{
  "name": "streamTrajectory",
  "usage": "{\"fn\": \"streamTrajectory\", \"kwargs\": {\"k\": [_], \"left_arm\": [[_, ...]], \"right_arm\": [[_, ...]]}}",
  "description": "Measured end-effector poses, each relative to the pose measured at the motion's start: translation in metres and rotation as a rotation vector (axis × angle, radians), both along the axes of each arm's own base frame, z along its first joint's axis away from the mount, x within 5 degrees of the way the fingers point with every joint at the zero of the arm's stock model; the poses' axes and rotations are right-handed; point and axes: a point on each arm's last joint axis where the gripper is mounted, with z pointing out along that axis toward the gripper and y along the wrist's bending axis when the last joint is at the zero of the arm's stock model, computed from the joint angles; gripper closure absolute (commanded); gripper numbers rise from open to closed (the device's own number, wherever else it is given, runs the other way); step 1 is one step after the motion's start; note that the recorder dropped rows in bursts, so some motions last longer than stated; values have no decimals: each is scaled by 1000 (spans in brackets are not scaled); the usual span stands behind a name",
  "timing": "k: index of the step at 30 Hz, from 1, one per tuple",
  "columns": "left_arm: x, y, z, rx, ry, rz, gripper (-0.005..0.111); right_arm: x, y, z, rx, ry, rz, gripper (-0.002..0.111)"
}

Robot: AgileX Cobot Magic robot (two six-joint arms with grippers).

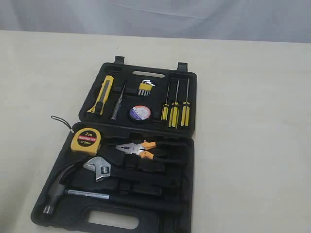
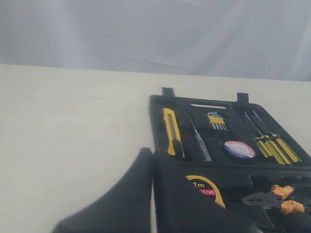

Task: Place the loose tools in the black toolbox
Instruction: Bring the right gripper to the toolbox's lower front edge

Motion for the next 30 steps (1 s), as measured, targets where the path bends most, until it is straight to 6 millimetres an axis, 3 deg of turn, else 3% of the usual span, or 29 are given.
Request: {"fn": "streamTrajectory", "kwargs": {"k": [8, 13, 16, 21, 27, 30], "left_arm": [[0, 0, 0, 0, 0, 0, 107], [0, 0, 0, 0, 0, 0, 107], [0, 0, 0, 0, 0, 0, 107], [0, 0, 0, 0, 0, 0, 107], [0, 0, 0, 0, 0, 0, 107], [0, 0, 0, 0, 0, 0, 107]], "right_arm": [[-2, 10, 9, 116, -62, 118, 109], [31, 34, -5, -123, 96, 78, 109], [62, 59, -24, -330, 280, 90, 109], [90, 115, -37, -666, 443, 280, 109], [92, 196, -84, -1079, 558, 525, 108], [83, 225, -109, -1214, 556, 590, 97]]}}
